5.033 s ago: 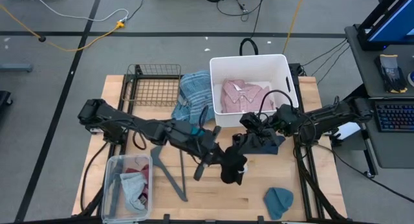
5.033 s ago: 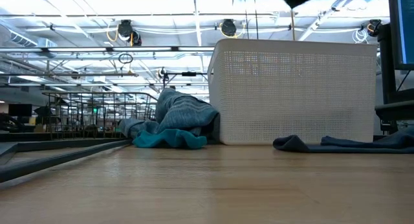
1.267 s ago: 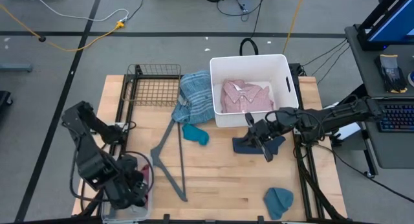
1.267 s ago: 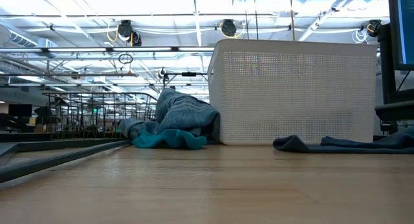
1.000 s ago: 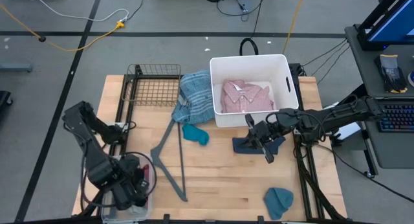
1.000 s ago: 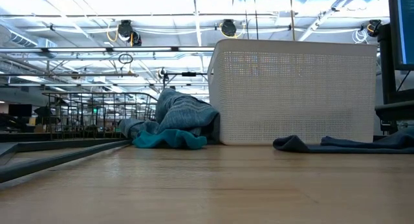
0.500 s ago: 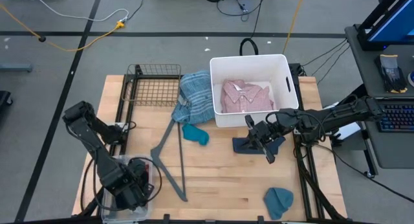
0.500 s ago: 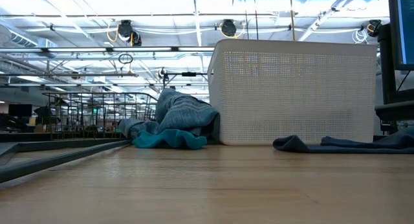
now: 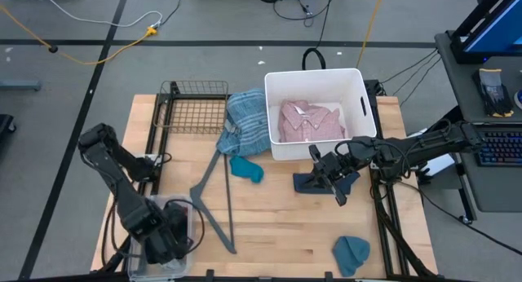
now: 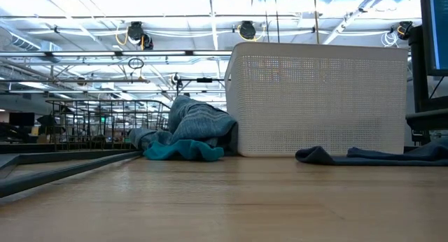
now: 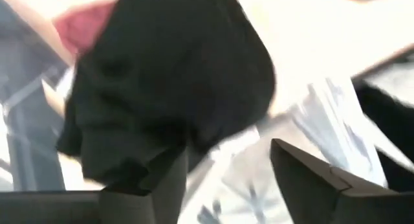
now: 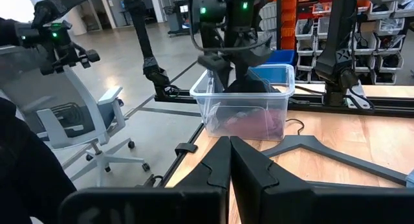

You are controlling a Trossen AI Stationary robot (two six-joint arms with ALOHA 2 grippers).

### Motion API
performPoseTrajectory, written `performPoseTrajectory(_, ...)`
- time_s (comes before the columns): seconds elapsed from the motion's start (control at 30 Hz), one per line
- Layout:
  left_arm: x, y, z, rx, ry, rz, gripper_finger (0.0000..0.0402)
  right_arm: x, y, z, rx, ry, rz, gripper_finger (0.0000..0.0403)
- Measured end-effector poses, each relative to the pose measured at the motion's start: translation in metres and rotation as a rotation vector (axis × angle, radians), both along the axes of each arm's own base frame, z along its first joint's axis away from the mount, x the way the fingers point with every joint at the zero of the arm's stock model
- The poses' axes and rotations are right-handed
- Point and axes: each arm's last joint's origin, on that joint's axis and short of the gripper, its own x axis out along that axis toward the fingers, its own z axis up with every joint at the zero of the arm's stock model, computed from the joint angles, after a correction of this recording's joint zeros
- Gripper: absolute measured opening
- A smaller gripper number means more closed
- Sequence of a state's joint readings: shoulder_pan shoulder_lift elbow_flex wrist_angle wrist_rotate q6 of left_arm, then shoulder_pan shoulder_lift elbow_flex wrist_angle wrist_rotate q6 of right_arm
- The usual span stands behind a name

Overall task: Pick & Place Cloths
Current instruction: Put the black boxers into the transparent bin, then put the bottom light blue sock into the gold wire basket

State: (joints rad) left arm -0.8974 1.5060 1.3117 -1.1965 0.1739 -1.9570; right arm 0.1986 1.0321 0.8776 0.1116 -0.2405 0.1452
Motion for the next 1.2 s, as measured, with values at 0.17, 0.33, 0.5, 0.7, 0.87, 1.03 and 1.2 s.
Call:
performPoseTrajectory(0.17,-0.010,0.010,0.023,-0.123,-0.035,0.044,0.0253,0.000,0.000,0.000,0.000,0.000,0.000,0.0001)
performPoseTrajectory(0.33,-0.021,0.025,0.045,-0.202,-0.090,0.088,0.0255,0.000,0.000,0.000,0.000,0.000,0.000,0.0002)
performPoseTrajectory(0.5,-0.032,0.039,0.062,-0.275,-0.133,0.108,0.0255,0.000,0.000,0.000,0.000,0.000,0.000,0.0001)
performPoseTrajectory(0.7,-0.038,0.054,0.077,-0.262,-0.328,0.187,0.0255,0.000,0.000,0.000,0.000,0.000,0.000,0.0003)
performPoseTrajectory(0.87,-0.028,0.061,0.089,-0.097,-0.735,0.194,0.0255,0.000,0.000,0.000,0.000,0.000,0.000,0.0004)
performPoseTrajectory(1.03,-0.009,0.062,0.108,0.102,-1.112,0.124,0.0255,0.000,0.000,0.000,0.029,0.010,-0.004,0.0004)
performPoseTrajectory(1.2,0.012,0.069,0.126,0.393,-1.347,-0.014,0.0255,0.000,0.000,0.001,0.024,0.003,-0.003,0.0004)
